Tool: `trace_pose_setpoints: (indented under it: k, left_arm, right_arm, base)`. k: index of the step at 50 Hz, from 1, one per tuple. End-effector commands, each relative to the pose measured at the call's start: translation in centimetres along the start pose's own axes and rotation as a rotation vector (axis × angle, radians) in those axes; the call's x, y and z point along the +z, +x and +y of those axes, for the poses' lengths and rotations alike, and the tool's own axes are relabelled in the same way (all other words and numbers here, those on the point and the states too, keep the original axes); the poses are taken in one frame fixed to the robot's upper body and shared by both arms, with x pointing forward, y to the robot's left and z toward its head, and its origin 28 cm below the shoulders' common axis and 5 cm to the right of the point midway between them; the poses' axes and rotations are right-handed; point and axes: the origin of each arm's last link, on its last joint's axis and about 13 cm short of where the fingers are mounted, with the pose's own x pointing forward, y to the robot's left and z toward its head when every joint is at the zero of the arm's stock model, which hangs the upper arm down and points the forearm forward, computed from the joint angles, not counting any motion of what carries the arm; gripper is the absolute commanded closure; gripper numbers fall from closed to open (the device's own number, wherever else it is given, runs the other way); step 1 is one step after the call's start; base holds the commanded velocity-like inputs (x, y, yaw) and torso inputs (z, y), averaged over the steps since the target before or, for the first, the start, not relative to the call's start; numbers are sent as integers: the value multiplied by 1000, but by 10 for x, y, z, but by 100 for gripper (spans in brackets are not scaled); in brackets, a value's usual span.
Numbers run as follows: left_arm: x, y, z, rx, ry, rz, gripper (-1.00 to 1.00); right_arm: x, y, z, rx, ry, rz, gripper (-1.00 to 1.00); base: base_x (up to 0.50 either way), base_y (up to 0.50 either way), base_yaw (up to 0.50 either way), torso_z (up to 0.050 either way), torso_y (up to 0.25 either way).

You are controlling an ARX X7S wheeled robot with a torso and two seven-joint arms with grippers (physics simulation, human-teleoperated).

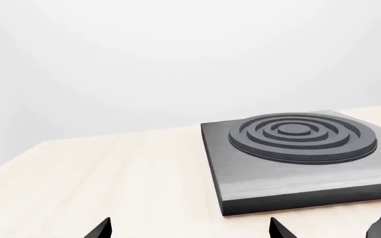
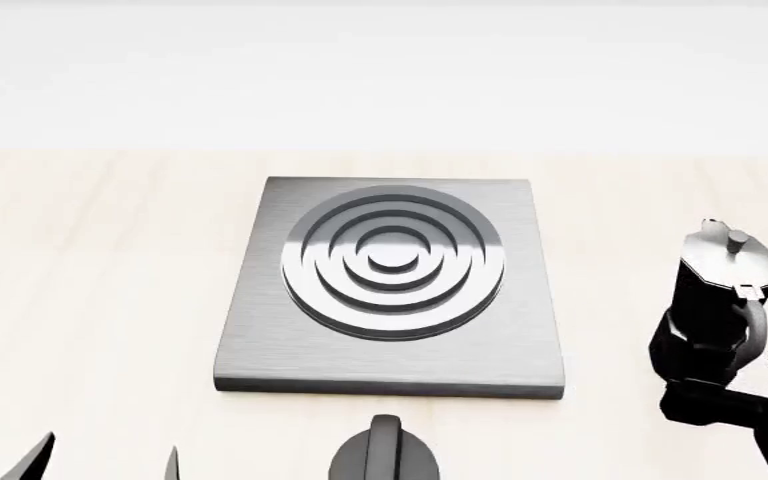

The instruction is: Put the moka pot on the stove.

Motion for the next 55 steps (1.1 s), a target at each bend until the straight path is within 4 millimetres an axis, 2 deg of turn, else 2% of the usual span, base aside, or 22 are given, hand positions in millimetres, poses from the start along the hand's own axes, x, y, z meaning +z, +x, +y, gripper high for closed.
trace_pose_setpoints:
  k: [1,15,44,55]
  left_arm:
    - [0,0,0,4,-10,-17,-100]
    - [0,0,0,4,-11,-19,-100]
    - [0,0,0,7,-8,-20,-100]
    - [0,0,0,9,-7,-20,-100]
  right_arm:
    - [-5,-12,-6,-3,-5,2,-100]
    - [-2,-16,-12,-63,-4,-14,-100]
    - [5,11,-2,-50,-41,9,-100]
    - [9,15,-4,-70,-47,-2,-100]
  base:
    - [0,0,0,0,0]
    - [0,0,0,0,0]
    - [0,0,0,0,0]
    - [0,0,0,0,0]
